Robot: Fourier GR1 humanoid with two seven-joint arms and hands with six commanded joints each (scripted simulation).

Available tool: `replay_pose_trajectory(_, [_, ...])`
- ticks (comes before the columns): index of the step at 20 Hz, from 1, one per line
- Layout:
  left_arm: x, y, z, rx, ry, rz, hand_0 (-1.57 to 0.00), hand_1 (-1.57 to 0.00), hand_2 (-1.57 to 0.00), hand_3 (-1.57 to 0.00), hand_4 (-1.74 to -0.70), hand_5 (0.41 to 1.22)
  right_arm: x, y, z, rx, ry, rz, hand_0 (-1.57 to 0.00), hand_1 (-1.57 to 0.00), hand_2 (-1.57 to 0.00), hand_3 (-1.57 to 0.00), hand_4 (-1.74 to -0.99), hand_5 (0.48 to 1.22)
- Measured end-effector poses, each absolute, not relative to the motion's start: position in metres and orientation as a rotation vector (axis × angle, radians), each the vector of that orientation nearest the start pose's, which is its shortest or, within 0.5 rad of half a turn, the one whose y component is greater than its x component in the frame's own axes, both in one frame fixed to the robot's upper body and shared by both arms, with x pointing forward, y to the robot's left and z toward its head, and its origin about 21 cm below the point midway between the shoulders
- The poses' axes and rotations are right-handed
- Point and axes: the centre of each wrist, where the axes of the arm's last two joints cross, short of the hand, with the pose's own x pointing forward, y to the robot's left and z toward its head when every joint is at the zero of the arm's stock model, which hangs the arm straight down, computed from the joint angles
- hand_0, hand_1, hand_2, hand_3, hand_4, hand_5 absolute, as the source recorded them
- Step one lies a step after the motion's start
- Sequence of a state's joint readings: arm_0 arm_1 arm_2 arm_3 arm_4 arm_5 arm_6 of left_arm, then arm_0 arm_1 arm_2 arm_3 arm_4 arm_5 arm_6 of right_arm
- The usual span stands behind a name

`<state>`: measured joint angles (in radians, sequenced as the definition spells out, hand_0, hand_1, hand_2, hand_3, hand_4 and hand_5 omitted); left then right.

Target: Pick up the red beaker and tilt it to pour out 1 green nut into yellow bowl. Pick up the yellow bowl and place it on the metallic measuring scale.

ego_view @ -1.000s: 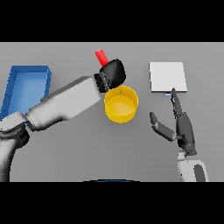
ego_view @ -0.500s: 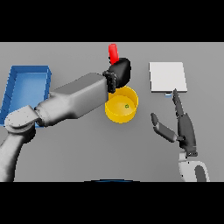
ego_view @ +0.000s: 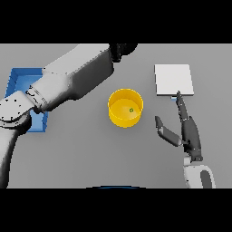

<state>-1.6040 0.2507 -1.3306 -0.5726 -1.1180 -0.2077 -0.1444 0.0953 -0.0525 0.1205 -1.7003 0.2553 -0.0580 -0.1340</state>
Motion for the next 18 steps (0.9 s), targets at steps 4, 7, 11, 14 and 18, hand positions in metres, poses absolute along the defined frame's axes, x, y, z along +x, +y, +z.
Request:
replay_pose_trajectory(4, [0.458, 0.046, 0.294, -1.832, 0.993, 2.37, -1.57, -1.57, -1.57, -1.41, -1.73, 1.221, 0.224, -0.22, 0.012, -0.185, -1.757, 0.26, 0.0, 0.0, 0.0, 0.0, -1.156, 0.658])
replay_pose_trajectory(7, [0.473, 0.088, 0.326, -2.039, 1.5, 2.449, -1.57, -1.57, -1.57, -1.43, -1.74, 1.221, 0.226, -0.218, 0.013, -0.217, -1.755, 0.279, 0.0, 0.0, 0.0, 0.0, -1.14, 0.637])
replay_pose_trajectory(11, [0.486, 0.171, 0.342, -2.284, 2.234, 2.335, -1.57, -1.57, -1.57, -1.43, -1.74, 1.221, 0.23, -0.212, 0.011, -0.209, -1.757, 0.283, 0.0, 0.0, 0.0, 0.0, -1.11, 0.623])
replay_pose_trajectory(14, [0.49, 0.234, 0.321, -2.384, 2.751, 2.127, -1.57, -1.57, -1.57, -1.5, -1.74, 1.221, 0.232, -0.213, 0.011, -0.129, -1.777, 0.244, 0.0, 0.0, 0.0, 0.0, -1.081, 0.631])
replay_pose_trajectory(18, [0.485, 0.299, 0.273, -2.728, 3.106, 1.716, -1.57, -1.57, -1.57, -1.54, -1.74, 1.221, 0.23, -0.222, 0.012, -0.127, -1.775, 0.278, 0.0, 0.0, 0.0, 0.0, -1.141, 0.657])
